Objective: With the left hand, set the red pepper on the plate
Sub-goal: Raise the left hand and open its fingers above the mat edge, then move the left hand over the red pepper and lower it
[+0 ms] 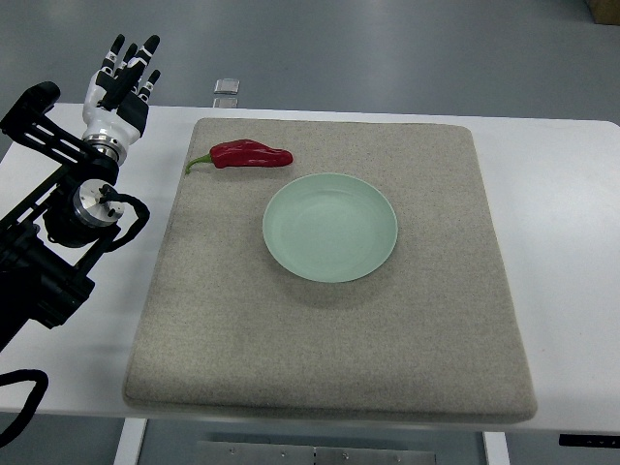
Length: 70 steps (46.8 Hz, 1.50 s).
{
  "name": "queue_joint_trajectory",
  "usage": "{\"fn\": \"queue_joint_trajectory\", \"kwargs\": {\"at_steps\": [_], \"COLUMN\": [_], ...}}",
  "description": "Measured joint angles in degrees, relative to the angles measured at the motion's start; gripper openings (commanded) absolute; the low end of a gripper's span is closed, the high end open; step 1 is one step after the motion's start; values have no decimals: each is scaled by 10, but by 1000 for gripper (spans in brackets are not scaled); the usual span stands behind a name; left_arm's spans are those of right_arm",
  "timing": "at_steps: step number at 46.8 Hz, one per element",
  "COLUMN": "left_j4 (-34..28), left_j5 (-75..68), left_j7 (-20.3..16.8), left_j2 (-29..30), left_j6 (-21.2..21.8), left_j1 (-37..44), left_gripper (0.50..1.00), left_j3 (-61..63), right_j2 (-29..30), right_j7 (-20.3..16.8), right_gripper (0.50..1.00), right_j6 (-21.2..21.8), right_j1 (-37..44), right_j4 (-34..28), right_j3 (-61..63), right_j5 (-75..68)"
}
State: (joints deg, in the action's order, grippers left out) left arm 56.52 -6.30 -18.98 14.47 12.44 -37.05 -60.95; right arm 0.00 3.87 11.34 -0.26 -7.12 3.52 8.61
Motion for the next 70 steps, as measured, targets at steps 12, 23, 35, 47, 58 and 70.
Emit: {"fn": "queue_joint_trajectory", "kwargs": {"at_steps": [12, 23, 35, 47, 58, 70], "left_j4": [-24, -37, -37, -34, -38, -97], "left_j5": [-59, -176, -192, -190, -194, -374], "left_j7": [-1, -1, 0, 0, 0, 1], "left_j2": [-3, -4, -4, -3, -1, -7], "left_j6": [-4, -4, -4, -25, -56, -48], "left_j1": [-23, -33, -44, -49, -55, -85], "left_gripper": [984, 986, 994, 996, 975, 936], "left_j3": [36, 48, 67, 67, 64, 76], "right_j2": [0, 0, 0, 0, 0, 0], "right_j7": [0, 0, 0, 0, 0, 0], "right_gripper": [932, 932, 932, 932, 932, 932], "right_j6": [0, 0, 0, 0, 0, 0], "right_j1": [0, 0, 0, 0, 0, 0], "right_j4": [0, 0, 0, 0, 0, 0], "right_j3": [0, 0, 0, 0, 0, 0], "right_j5": [0, 0, 0, 0, 0, 0]}}
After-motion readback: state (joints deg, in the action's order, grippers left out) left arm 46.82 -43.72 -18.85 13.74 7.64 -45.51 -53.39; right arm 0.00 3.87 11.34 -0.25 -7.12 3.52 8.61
